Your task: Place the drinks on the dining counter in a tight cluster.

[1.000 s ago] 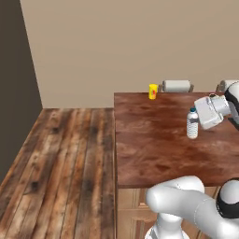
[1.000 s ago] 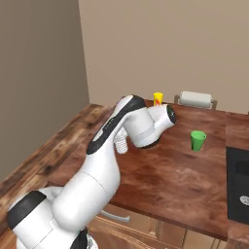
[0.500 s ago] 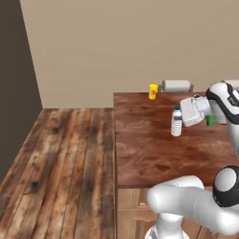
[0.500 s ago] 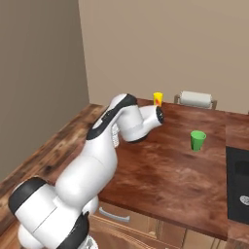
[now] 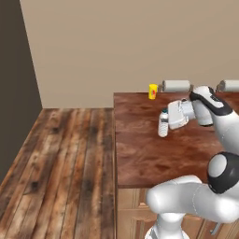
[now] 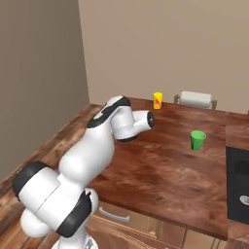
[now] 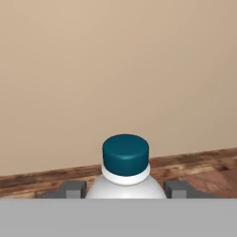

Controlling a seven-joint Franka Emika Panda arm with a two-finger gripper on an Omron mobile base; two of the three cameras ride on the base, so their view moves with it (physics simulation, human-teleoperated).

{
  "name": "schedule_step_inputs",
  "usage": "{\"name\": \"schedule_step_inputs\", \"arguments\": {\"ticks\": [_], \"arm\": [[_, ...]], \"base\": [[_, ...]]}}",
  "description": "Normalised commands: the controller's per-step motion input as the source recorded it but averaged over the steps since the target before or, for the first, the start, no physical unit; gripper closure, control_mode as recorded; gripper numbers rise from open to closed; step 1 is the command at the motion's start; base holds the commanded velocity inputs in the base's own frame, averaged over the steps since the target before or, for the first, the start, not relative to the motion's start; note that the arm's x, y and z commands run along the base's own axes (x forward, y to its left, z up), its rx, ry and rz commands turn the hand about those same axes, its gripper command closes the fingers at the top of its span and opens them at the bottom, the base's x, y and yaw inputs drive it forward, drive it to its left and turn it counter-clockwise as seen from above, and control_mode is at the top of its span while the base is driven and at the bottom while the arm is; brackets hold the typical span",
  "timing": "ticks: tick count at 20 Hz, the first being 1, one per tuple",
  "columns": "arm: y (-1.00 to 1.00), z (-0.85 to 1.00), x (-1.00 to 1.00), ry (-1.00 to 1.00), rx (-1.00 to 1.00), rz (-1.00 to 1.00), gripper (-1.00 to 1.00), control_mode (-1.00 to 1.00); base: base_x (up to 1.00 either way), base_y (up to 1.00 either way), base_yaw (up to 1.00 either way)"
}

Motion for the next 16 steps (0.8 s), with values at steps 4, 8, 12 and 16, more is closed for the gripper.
{"name": "schedule_step_inputs", "arguments": {"ticks": [4,8,12,16], "arm": [[0.23,-0.36,0.32,-0.01,-0.01,-0.03,1.0,-1.0],[0.03,-0.36,0.16,0.0,0.01,-0.01,1.0,-1.0],[0.0,-0.42,0.11,0.0,0.01,0.0,1.0,-1.0],[0.02,-0.33,0.19,0.0,0.0,0.0,1.0,-1.0]], "base": [[0.0,0.0,0.0],[0.0,0.0,0.0],[0.0,0.0,0.0],[0.0,0.0,0.0]]}}
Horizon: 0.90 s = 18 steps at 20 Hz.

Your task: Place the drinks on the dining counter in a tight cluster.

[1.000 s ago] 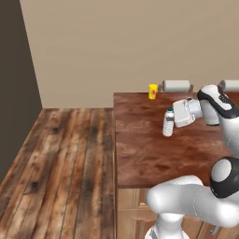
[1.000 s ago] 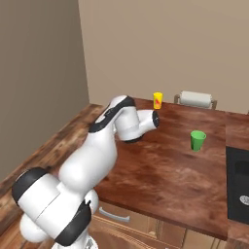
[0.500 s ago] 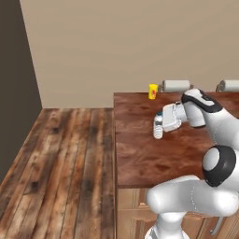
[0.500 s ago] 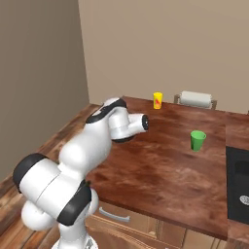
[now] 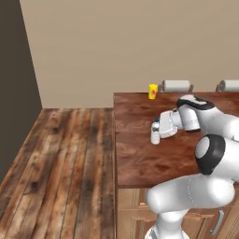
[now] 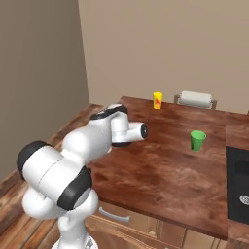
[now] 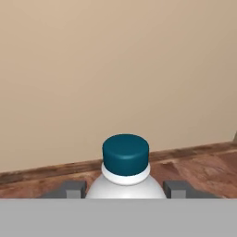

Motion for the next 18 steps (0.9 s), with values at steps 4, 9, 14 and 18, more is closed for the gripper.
{"name": "schedule_step_inputs", "arguments": {"ticks": [4,9,14,18], "arm": [[0.0,-0.31,0.16,0.0,0.0,0.0,1.0,-1.0],[0.0,-0.31,0.11,0.0,0.0,0.0,1.0,-1.0],[-0.01,-0.33,0.08,0.0,0.0,0.0,1.0,-1.0],[0.0,-0.3,0.12,0.0,0.0,0.0,1.0,-1.0]], "base": [[0.0,0.0,0.0],[0.0,0.0,0.0],[0.0,0.0,0.0],[0.0,0.0,0.0]]}}
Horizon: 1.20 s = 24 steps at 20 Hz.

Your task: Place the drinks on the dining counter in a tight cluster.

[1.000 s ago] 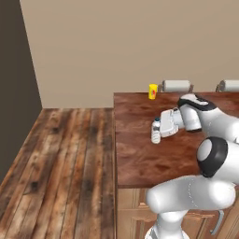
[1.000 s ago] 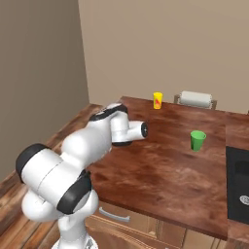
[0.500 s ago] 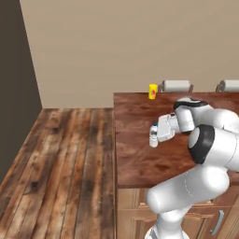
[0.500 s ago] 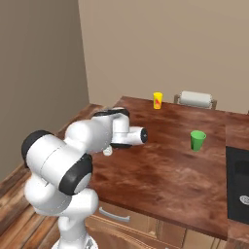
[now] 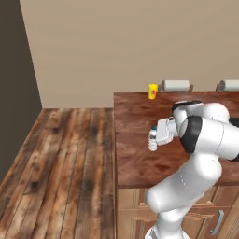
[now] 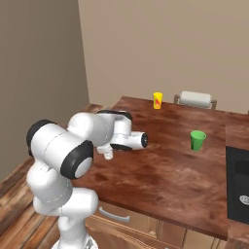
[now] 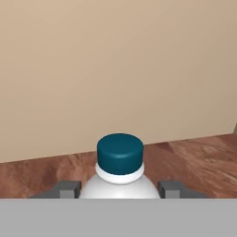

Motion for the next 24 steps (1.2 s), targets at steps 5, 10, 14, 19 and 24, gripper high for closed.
{"name": "schedule_step_inputs", "arguments": {"ticks": [5,10,14,19,24], "arm": [[0.0,-0.25,0.13,0.0,0.0,0.0,1.0,-1.0],[0.0,-0.28,0.06,-0.01,0.0,0.0,1.0,-1.0],[-0.01,-0.39,-0.03,-0.04,0.0,0.0,1.0,-1.0],[-0.04,-0.34,-0.01,-0.06,0.0,0.0,-1.0,-1.0],[0.01,-0.18,0.01,-0.05,0.0,-0.01,-1.0,-1.0]], "base": [[0.0,0.0,0.0],[0.0,0.0,0.0],[0.0,0.0,0.0],[0.0,0.0,0.0],[0.0,0.0,0.0]]}}
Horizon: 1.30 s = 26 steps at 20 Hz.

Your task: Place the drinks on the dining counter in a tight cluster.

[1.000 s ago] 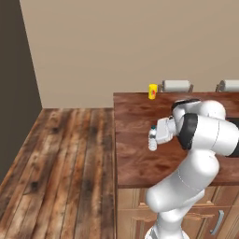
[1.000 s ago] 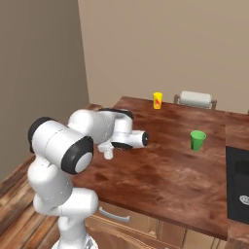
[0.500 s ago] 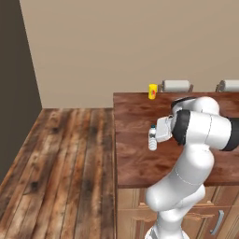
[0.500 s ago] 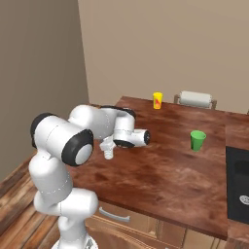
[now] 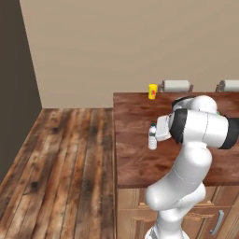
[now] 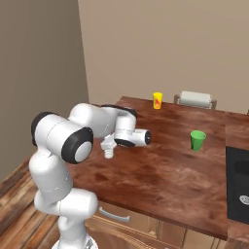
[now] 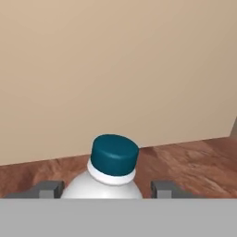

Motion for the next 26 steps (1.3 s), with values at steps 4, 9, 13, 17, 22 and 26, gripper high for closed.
{"name": "schedule_step_inputs", "arguments": {"ticks": [4,9,13,17,22,26], "arm": [[-0.03,-0.02,-0.02,-0.03,-0.01,-0.02,-1.0,-1.0],[-0.13,0.0,-0.17,0.0,0.0,-0.02,-1.0,-1.0],[-0.12,0.0,-0.19,0.0,0.0,-0.04,-1.0,-1.0],[-0.18,0.0,-0.17,0.0,0.0,-0.04,-1.0,-1.0],[-0.13,0.01,-0.2,0.0,0.0,-0.05,-1.0,-1.0],[-0.01,0.01,-0.12,0.0,-0.01,-0.05,-1.0,-1.0]], "base": [[0.0,0.0,0.0],[0.0,0.0,0.0],[0.0,0.0,0.0],[0.0,0.0,0.0],[0.0,0.0,0.0],[0.0,0.0,0.0]]}}
